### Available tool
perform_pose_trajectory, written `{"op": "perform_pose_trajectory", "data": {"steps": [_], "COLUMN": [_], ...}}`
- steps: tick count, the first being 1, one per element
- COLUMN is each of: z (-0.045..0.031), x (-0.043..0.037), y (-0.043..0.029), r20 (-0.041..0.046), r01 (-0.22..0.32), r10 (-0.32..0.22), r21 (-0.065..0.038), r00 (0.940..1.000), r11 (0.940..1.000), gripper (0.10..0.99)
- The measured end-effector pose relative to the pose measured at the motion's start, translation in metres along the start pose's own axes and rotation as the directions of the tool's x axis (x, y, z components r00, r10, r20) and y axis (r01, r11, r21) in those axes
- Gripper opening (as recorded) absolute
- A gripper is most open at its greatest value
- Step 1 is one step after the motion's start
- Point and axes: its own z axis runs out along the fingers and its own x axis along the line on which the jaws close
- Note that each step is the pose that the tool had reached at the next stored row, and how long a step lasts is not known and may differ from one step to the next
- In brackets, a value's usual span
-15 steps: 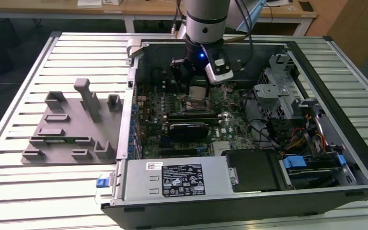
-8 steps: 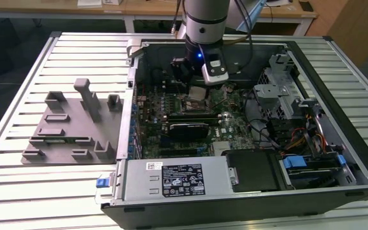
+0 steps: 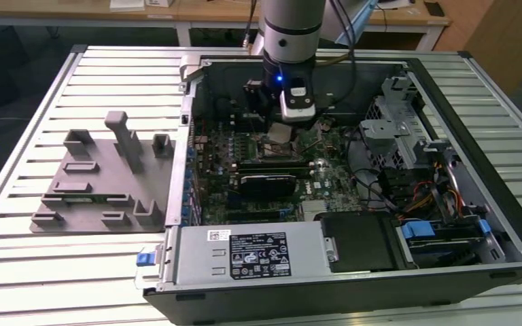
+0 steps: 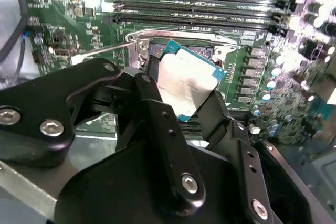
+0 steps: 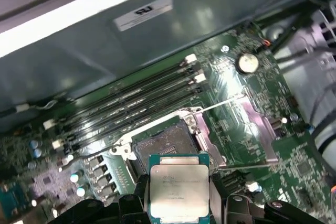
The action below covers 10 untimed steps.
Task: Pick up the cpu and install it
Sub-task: 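Place the cpu into insertion slot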
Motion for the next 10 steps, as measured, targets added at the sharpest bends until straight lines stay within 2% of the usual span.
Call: {"op": "perform_pose_trajectory", "data": {"steps": [5,10], "z": [0.0007,0.0013], "x": [0.0000,0.0000], "y": [0.0000,0.0000], "r20": [0.0035,0.0071], "r01": [-0.091,-0.180], "r10": [0.091,0.180], "r21": [0.001,0.002], "r00": [0.9958,0.9836], "r11": [0.9958,0.9836], "gripper": [0.541,0.541]}}
